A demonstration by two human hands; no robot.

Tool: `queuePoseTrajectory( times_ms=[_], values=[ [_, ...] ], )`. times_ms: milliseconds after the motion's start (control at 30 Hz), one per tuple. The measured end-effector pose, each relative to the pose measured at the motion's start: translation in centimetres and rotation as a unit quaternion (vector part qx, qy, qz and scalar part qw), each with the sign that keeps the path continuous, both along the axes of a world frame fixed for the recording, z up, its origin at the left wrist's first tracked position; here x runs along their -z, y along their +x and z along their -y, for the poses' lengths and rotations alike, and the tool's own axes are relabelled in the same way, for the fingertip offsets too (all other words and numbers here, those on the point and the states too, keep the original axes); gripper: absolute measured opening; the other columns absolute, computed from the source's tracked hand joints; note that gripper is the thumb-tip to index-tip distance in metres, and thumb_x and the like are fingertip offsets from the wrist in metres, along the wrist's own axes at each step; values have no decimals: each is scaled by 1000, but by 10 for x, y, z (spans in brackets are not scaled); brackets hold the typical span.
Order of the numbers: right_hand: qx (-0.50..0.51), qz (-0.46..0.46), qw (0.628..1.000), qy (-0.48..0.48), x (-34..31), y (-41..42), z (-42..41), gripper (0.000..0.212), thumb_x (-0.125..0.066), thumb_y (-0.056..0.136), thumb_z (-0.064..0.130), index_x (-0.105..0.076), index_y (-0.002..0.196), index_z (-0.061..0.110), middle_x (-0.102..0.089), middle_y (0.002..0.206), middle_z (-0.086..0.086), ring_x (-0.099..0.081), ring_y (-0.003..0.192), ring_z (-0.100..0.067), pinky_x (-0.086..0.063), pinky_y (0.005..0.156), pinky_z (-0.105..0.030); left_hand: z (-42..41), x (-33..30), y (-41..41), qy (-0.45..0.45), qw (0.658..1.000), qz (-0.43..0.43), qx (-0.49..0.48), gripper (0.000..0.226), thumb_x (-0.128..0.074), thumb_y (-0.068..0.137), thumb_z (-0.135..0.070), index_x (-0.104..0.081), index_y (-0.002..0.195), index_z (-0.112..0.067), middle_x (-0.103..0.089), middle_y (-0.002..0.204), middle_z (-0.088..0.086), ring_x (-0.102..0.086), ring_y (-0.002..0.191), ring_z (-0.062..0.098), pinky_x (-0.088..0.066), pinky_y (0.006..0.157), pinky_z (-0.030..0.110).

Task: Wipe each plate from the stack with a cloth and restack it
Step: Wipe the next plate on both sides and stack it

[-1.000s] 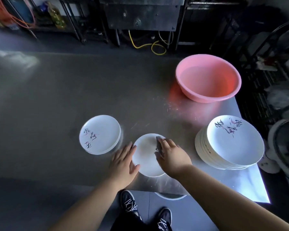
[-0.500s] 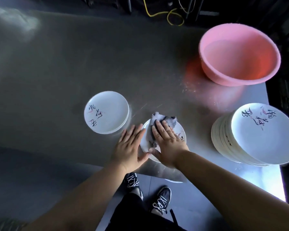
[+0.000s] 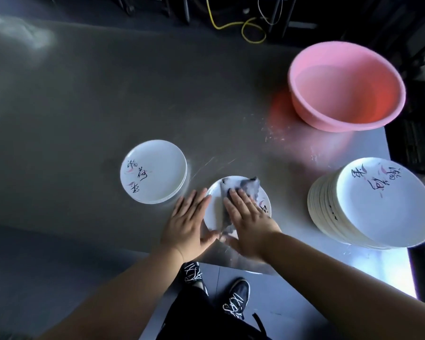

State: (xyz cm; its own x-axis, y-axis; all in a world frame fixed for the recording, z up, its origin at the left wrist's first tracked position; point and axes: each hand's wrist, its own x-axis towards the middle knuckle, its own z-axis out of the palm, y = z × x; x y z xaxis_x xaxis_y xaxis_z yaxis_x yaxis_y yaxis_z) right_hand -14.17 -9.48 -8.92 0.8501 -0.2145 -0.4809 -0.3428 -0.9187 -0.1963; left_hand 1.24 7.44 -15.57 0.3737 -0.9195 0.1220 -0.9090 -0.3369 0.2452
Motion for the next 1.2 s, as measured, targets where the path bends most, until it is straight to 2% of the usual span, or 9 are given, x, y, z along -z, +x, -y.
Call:
queuePoseTrajectory(
  times_ms=[100, 200, 367, 433, 600, 700, 867, 1100, 1200],
  values=[
    [-56, 42, 997, -36, 1, -42, -19, 103, -20, 97, 84, -33, 161, 4, -22, 171, -19, -23, 157, -37, -31, 125, -52, -1, 0, 0, 5, 1000, -4, 1, 90, -55, 93, -64, -31, 163, -14, -21, 173, 1, -22, 159, 25, -27, 124, 55],
    [-75, 38, 995, -45, 5, -56, -18, 102, -24, 97, 83, -47, 154, 3, -34, 166, -19, -34, 153, -37, -22, 118, -48, 0, -1, 0, -8, 1000, -7, 3, 89, -58, 92, -62, -33, 163, -13, -22, 173, 0, -22, 159, 27, -29, 123, 57],
    [15, -17, 998, -54, 3, -7, 9, 110, 9, 84, 87, 14, 161, 9, 30, 167, -10, 24, 158, -30, 15, 129, -44, -1, -2, 0, -17, 1000, 5, 10, 89, -58, 92, -63, -37, 161, -11, -25, 172, 3, -24, 158, 29, -28, 124, 57],
    [29, -27, 998, -41, 1, -3, 7, 107, 8, 85, 87, 20, 159, 11, 38, 165, -8, 34, 153, -28, 19, 127, -43, -1, -1, 1, -15, 1000, 7, 9, 90, -56, 92, -65, -36, 161, -12, -25, 172, 3, -24, 159, 28, -26, 125, 56],
    [-23, 2, 999, -35, 0, -59, -23, 102, -8, 100, 77, -50, 151, -2, -28, 167, -24, -29, 155, -42, -19, 119, -51, 0, 3, 0, -27, 1000, 5, 5, 89, -59, 91, -62, -38, 161, -11, -26, 172, 2, -25, 158, 28, -29, 124, 57],
    [-17, -2, 998, -63, 6, -51, -6, 90, -28, 98, 74, -65, 138, 3, -45, 159, -24, -41, 150, -40, -22, 119, -50, 0, 1, 0, -27, 1000, 2, 6, 89, -62, 89, -59, -39, 160, -11, -28, 171, 2, -26, 158, 29, -29, 123, 57],
    [34, -22, 996, -75, 9, -32, 21, 96, -25, 94, 77, -32, 163, 10, -16, 173, -13, -15, 160, -33, -9, 125, -50, -1, 0, 0, -18, 1000, -1, 3, 89, -60, 90, -61, -37, 161, -11, -26, 171, 3, -25, 158, 28, -28, 124, 56],
    [18, 13, 997, -72, -1, -76, 4, 91, -26, 98, 78, -55, 149, 8, -38, 166, -13, -22, 158, -39, -20, 124, -49, 0, 3, 1, -35, 999, 1, 6, 88, -64, 89, -58, -39, 160, -11, -28, 171, 3, -27, 158, 29, -30, 123, 58],
    [51, -2, 996, -67, -6, -37, 39, 100, -10, 90, 78, -21, 167, 15, 5, 176, -2, 17, 160, -33, 2, 130, -45, 1, 3, 1, -37, 999, -2, 9, 87, -63, 89, -55, -40, 159, -10, -29, 171, 4, -27, 158, 30, -30, 122, 58]
  ],
)
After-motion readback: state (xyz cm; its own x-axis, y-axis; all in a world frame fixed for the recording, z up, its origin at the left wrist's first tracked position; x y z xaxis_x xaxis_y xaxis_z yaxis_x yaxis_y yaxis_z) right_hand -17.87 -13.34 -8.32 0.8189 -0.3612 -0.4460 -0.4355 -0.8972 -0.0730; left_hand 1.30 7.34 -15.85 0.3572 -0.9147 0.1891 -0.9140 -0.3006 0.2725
